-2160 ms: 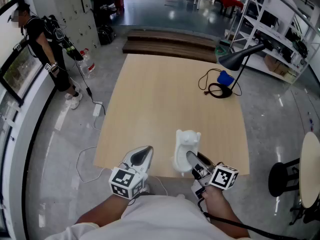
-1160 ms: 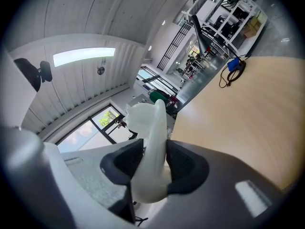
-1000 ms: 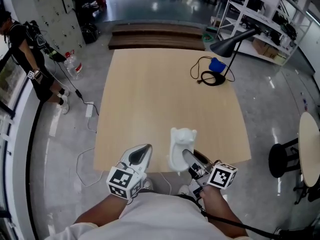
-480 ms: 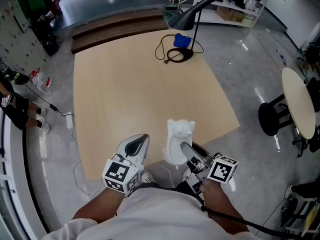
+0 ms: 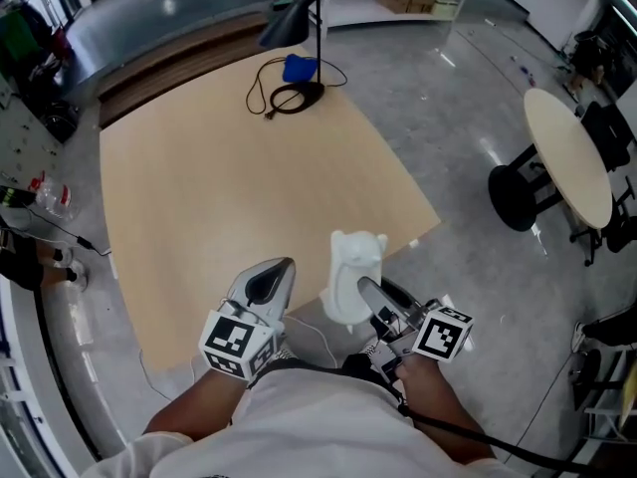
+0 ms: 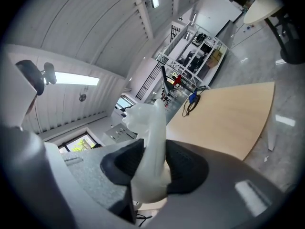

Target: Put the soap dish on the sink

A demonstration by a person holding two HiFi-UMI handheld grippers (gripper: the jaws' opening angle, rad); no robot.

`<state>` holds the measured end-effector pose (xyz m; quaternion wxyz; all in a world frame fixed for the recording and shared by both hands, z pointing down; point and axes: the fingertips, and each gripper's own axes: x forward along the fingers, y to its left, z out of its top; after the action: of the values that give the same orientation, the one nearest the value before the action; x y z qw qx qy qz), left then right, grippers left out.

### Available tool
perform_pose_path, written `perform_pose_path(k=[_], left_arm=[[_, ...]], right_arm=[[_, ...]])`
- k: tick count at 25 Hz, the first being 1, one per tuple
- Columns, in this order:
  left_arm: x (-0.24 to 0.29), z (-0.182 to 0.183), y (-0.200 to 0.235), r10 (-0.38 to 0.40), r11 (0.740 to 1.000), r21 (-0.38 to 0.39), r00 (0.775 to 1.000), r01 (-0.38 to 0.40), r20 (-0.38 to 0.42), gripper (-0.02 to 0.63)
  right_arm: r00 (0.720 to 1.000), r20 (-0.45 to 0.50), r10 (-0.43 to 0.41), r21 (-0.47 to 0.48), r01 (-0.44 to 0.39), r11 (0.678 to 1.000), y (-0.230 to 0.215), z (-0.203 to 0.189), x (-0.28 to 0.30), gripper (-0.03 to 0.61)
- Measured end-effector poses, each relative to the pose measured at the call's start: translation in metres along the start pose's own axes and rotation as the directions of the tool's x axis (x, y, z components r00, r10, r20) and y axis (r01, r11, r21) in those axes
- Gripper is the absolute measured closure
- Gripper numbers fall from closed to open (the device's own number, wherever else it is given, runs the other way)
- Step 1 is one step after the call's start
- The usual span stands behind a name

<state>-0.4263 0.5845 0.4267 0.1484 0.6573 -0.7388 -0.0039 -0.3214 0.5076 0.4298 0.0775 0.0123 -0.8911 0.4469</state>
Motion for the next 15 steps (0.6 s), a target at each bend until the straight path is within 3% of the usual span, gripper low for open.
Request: perform_pose_path(k=[15], left_arm=[[0.119, 0.012, -0.113, -0.124, 0.991, 0.058, 0.992, 0.124, -0.006, 0.606]], right_arm=[[0.987, 0.149, -0.062, -0.006, 0.063, 0.998, -0.07, 0.089, -0.122, 0.434]])
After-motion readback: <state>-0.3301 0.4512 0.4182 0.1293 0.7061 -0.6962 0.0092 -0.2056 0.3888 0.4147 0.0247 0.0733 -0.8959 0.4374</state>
